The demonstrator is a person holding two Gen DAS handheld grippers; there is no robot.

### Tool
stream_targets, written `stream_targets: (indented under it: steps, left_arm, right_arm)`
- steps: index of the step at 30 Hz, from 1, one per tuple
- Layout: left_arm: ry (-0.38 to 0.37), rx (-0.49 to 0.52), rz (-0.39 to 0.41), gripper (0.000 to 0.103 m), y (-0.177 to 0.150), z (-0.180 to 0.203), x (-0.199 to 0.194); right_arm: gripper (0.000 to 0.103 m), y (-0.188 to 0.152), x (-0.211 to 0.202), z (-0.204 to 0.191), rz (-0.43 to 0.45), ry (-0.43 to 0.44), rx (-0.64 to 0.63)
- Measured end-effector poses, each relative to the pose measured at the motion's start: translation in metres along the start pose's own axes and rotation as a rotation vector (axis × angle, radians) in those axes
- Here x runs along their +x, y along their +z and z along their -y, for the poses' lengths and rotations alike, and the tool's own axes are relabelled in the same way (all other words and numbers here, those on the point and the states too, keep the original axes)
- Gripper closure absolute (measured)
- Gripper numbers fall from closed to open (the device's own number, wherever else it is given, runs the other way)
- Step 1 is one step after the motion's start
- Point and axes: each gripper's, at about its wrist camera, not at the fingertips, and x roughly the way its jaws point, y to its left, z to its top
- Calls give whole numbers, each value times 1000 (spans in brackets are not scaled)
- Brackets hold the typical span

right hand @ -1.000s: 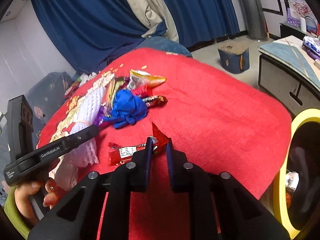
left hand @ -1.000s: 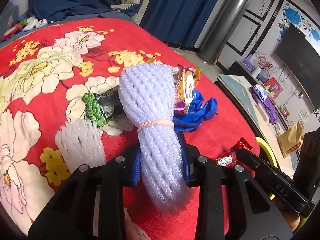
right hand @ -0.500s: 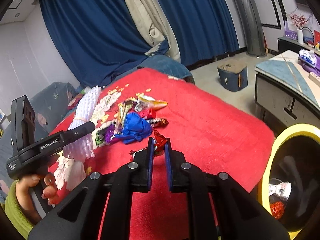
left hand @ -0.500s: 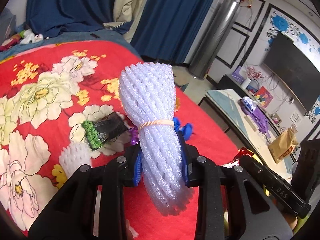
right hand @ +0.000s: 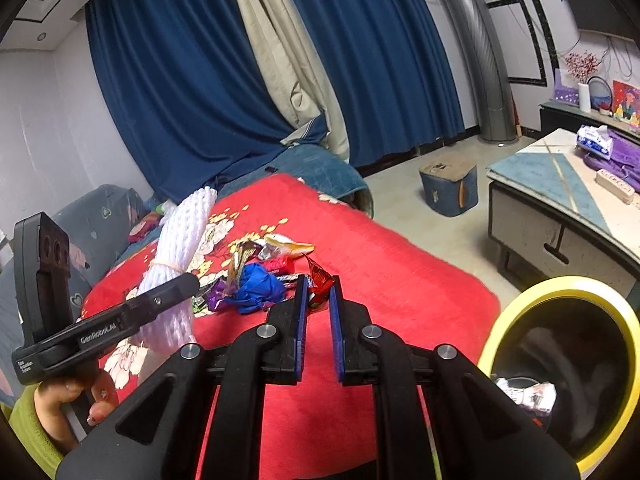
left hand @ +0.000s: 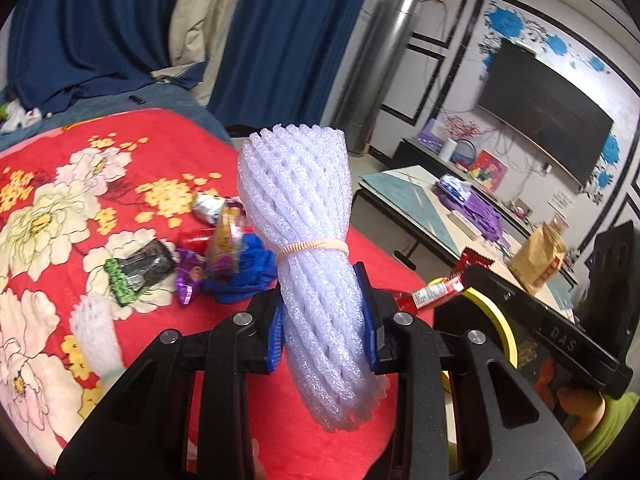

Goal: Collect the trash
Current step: 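Carry the wrapper and foam net bundle to the bin and release both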

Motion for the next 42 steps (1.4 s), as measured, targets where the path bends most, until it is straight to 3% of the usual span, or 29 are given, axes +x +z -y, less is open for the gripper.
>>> stream_targets:
  steps: [42]
  left_arm:
    - [-208, 338, -151, 80, -63, 137, 49]
  right_arm:
    - [92, -22, -102, 120, 158, -308, 148]
